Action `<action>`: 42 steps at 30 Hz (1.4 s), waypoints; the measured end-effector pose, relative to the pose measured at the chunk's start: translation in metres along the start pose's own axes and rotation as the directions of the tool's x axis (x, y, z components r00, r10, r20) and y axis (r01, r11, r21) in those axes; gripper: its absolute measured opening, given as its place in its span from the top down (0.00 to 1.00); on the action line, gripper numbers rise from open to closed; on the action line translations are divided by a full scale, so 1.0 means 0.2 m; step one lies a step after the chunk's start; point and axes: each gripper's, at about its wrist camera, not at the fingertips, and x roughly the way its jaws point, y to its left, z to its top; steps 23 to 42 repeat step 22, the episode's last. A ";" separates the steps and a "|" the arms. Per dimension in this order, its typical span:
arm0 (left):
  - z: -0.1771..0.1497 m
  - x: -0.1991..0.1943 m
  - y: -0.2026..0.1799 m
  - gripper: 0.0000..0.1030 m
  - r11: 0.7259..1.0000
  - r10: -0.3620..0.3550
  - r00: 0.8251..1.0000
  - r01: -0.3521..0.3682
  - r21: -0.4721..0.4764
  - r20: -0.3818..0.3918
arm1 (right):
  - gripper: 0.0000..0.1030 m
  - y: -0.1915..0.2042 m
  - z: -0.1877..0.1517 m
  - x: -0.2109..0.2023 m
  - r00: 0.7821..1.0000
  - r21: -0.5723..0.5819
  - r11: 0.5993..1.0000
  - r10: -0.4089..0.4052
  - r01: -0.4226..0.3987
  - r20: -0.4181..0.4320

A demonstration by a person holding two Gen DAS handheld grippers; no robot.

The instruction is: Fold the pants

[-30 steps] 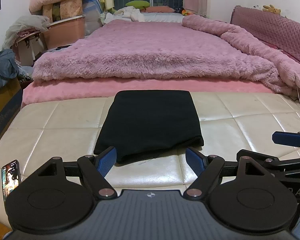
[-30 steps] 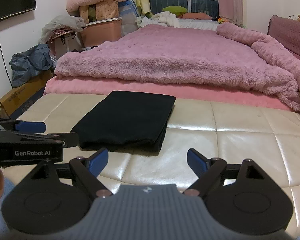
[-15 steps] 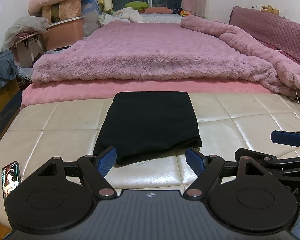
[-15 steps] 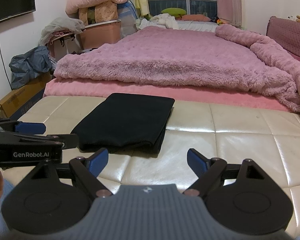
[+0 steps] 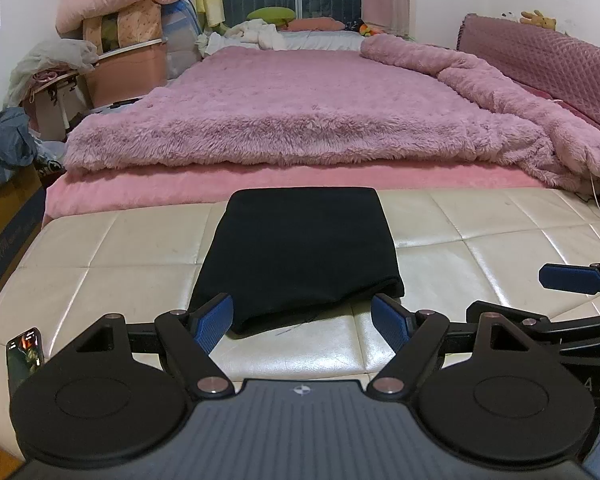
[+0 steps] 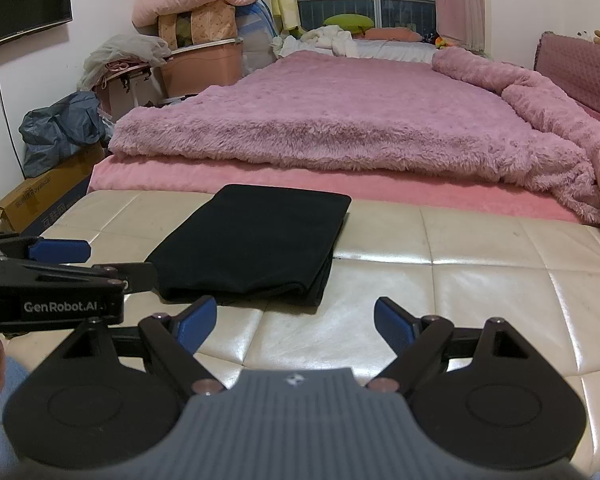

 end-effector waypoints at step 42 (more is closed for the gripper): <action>-0.01 0.02 0.01 0.11 1.000 -0.001 1.000 0.001 0.000 -0.005 | 0.20 -0.01 -0.02 0.02 1.000 0.003 1.000 0.002 -0.002 -0.017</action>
